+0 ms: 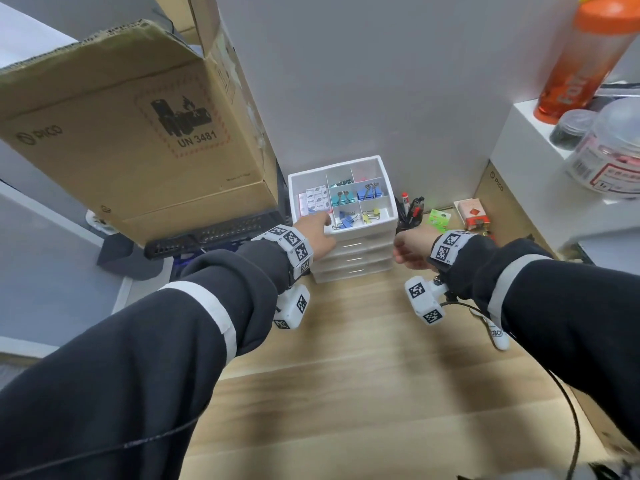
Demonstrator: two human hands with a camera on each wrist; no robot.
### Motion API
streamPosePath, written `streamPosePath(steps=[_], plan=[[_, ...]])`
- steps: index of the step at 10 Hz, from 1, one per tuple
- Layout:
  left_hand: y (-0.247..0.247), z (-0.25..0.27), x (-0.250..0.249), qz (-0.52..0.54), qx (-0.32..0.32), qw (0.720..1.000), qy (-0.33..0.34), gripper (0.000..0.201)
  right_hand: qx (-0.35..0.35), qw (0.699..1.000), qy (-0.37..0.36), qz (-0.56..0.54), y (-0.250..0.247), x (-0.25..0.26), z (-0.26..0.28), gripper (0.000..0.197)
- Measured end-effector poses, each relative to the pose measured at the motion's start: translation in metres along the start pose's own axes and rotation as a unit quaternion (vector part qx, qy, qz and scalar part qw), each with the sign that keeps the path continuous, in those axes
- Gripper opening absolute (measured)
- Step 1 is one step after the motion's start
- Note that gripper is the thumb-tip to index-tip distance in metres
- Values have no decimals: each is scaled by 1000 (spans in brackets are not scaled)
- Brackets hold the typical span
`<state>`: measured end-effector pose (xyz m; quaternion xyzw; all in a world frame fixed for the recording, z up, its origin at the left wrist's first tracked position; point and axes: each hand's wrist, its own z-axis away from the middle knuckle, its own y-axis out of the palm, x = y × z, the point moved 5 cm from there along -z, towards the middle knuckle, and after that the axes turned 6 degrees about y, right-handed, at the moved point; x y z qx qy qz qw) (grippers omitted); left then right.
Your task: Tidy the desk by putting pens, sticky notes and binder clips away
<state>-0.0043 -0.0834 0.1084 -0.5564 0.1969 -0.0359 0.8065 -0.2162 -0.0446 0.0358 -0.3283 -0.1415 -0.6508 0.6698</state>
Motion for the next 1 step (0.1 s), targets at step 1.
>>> streamPosePath(steps=[1], plan=[[4, 3, -6, 5, 0, 1000, 13, 49, 3, 1000, 30, 9, -10, -47, -7, 15]])
